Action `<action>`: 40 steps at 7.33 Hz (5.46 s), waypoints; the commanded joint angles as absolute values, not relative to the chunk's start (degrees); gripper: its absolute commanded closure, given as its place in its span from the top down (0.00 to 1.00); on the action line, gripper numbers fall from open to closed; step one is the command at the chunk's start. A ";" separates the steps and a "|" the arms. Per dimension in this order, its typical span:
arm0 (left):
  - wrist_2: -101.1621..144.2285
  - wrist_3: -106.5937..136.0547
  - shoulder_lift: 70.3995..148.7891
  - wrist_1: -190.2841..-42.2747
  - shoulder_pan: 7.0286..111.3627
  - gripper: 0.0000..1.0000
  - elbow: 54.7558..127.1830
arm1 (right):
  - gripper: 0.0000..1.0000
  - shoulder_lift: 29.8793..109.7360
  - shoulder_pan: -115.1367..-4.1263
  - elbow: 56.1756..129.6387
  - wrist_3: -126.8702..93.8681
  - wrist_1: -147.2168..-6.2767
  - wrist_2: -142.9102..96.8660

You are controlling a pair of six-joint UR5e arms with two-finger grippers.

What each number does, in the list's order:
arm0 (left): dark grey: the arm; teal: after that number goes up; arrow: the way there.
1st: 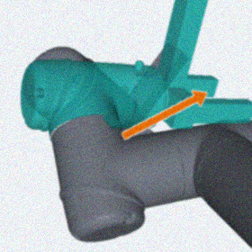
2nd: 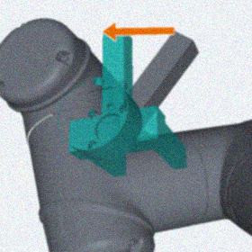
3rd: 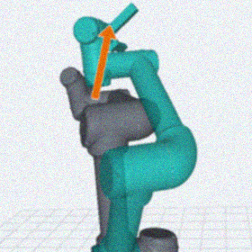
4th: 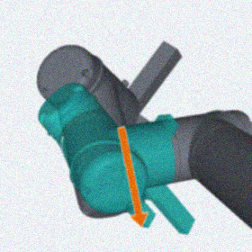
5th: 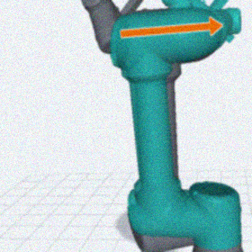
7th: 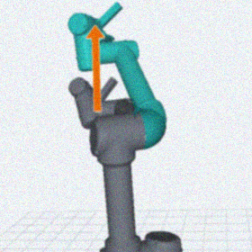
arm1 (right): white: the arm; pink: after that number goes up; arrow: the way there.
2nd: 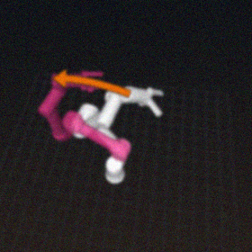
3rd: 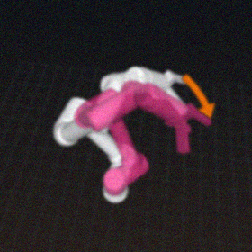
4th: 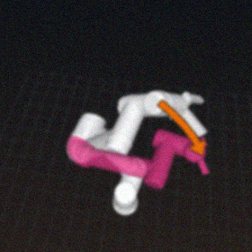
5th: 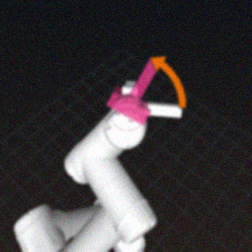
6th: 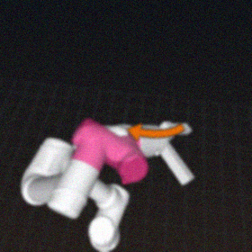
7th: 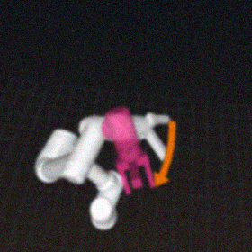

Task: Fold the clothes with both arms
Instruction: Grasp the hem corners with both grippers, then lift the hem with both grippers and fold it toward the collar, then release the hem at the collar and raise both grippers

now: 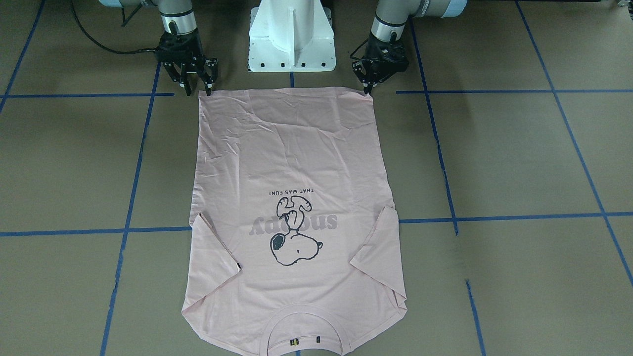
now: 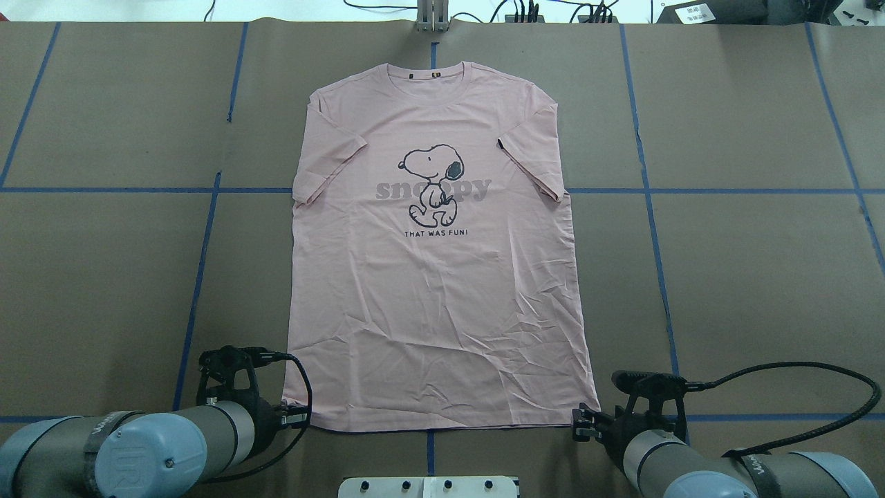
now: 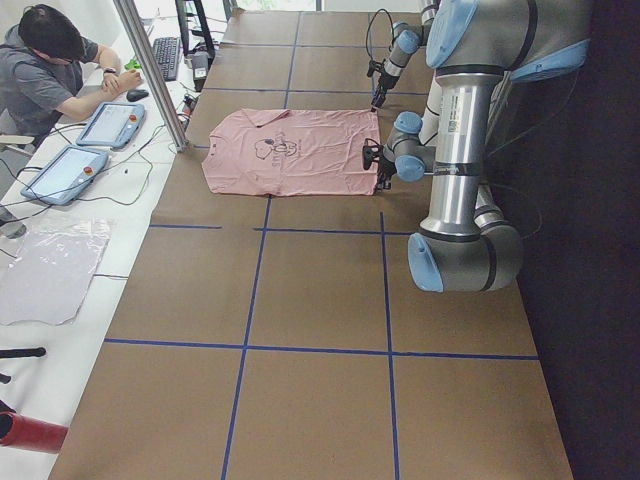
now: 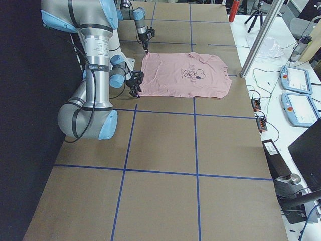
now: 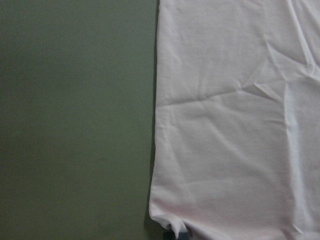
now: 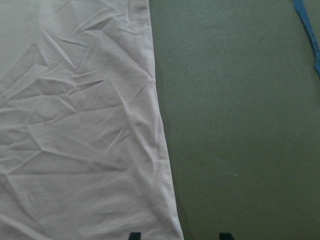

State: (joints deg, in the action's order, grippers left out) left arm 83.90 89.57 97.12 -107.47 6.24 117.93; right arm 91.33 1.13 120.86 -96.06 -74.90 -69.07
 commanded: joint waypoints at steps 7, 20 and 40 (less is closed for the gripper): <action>83.85 89.56 97.03 -107.23 6.85 0.00 117.95 | 0.46 90.88 1.41 120.41 -97.21 -74.88 -69.08; 96.52 80.79 97.45 -84.45 11.92 0.00 142.49 | 0.00 90.09 -1.66 140.63 -95.20 -91.23 -75.28; 105.12 46.08 129.03 -115.28 48.25 0.99 73.58 | 0.99 47.81 -44.73 71.50 -63.11 -70.97 -95.19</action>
